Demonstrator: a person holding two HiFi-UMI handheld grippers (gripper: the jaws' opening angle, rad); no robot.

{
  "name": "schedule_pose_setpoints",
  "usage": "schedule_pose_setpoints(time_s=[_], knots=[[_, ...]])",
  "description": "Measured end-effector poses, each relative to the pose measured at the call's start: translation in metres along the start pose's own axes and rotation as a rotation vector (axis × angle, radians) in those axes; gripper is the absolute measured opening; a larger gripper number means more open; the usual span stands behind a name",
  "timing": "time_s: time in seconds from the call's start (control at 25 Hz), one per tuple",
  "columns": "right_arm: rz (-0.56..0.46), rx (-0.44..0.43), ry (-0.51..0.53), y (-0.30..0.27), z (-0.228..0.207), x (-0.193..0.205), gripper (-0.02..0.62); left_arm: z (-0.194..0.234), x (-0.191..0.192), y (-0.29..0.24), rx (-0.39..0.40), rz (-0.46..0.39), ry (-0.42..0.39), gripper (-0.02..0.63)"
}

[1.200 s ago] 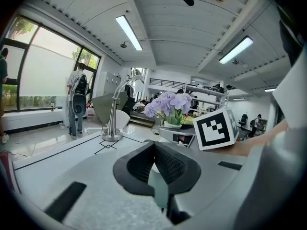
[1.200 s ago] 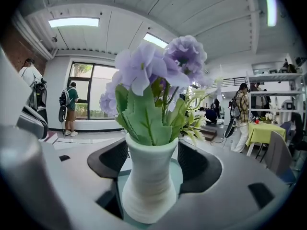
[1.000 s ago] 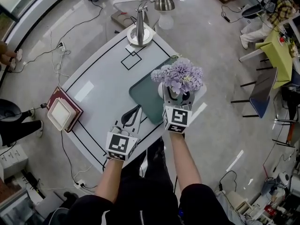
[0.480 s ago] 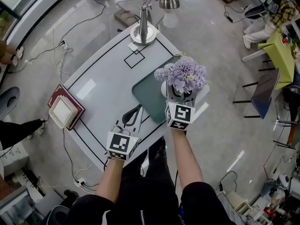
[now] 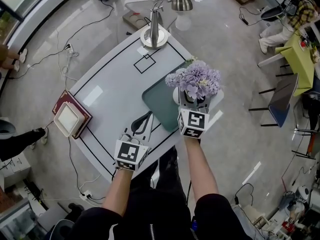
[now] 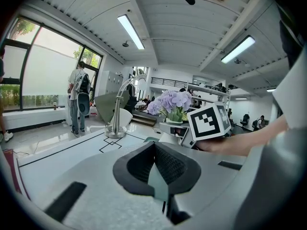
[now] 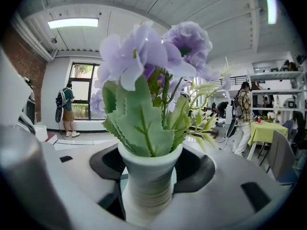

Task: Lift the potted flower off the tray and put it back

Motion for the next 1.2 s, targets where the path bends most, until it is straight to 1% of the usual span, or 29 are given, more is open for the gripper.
schedule_pose_setpoints(time_s=[0.32,0.6,0.8,1.2], knots=[[-0.015,-0.008,-0.006,0.006,0.004,-0.004,0.266,-0.001,-0.004,0.003,0.005,-0.002,-0.004,0.005],[-0.044,-0.012,-0.003,0.02,0.004,-0.021,0.265,-0.008,-0.008,0.005,0.03,-0.015,-0.014,0.005],[-0.065,-0.001,-0.015,0.038,0.001,-0.037,0.265,-0.014,-0.015,0.007,0.046,-0.031,-0.022,0.005],[-0.066,0.012,-0.031,0.076,-0.009,-0.06,0.265,-0.032,-0.032,0.005,0.084,-0.056,-0.048,0.005]])
Point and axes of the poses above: the fingertips, and each gripper's own axes: y backward along the fingers, z to its left, x out of its underside, the point moved 8 cm from there along y, backward along the fingers, and after that the axes turned 13 degrees about y, right-handed, at the moved point
